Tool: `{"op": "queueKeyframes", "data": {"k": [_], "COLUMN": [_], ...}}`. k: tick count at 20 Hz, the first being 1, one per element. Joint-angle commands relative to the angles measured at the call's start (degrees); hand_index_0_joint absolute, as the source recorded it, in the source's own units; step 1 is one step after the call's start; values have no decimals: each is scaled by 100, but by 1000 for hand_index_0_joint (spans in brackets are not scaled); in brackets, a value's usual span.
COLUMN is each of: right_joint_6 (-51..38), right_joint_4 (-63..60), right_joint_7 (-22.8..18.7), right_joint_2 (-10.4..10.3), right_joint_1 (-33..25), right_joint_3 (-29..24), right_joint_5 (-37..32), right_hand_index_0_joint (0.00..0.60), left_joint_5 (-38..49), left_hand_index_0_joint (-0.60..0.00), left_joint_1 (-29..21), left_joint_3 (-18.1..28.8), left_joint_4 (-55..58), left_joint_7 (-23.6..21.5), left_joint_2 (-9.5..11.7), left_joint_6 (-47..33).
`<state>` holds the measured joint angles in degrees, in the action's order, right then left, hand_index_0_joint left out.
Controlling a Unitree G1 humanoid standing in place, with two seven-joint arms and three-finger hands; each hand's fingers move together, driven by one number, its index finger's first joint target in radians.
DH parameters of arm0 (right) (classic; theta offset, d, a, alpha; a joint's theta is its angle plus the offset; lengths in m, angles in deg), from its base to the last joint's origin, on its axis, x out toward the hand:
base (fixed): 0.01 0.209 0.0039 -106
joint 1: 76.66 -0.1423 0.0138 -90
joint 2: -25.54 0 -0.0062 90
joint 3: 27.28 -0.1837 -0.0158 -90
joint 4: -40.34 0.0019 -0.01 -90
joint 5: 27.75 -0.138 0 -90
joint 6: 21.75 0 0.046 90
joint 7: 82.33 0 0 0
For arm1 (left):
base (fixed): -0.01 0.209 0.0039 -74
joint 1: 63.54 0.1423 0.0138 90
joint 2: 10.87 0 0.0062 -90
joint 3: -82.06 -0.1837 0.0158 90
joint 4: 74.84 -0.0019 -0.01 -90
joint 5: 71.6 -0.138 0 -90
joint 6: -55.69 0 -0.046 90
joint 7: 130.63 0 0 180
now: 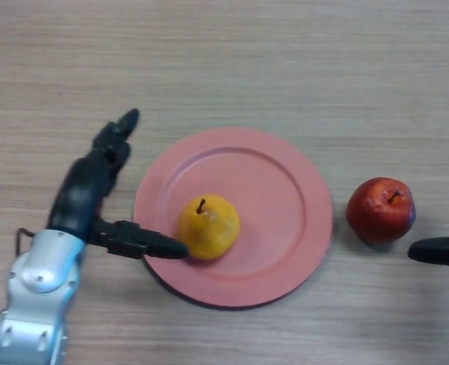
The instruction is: Pick up the yellow pear and place it on the plate
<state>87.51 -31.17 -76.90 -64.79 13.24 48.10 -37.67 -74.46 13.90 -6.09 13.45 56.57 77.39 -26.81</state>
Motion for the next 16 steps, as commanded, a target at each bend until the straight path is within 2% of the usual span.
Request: {"op": "queueKeyframes", "data": {"k": [1,5,6,9,11,13,16], "right_joint_6": [-999,-1005,-957,-927,-954,-898,-856], "right_joint_4": [231,199,229,256,230,249,247], "right_joint_7": [-102,-104,-66,-37,-14,10,71], "right_joint_2": [236,251,258,249,254,233,238], "right_joint_1": [-220,-255,-246,-269,-271,-264,-275], "right_joint_3": [-241,-233,-220,-227,-184,-168,-158], "right_joint_5": [-90,-141,-148,-259,-231,-300,-378], "right_hand_index_0_joint": [0,0,0,0,0,0,0], "left_joint_5": [468,1524,1715,1607,1561,1510,1552], "left_hand_index_0_joint": [0,0,0,0,0,0,0], "left_joint_1": [-104,323,469,797,822,824,897], "left_joint_3": [616,1210,1354,1484,1550,1589,1722], "left_joint_4": [653,1195,1431,1555,1401,1326,1529], "left_joint_7": [235,475,610,751,636,618,609], "left_joint_2": [381,614,692,659,614,667,704], "left_joint_6": [-488,-259,50,9,-194,-263,110]}}
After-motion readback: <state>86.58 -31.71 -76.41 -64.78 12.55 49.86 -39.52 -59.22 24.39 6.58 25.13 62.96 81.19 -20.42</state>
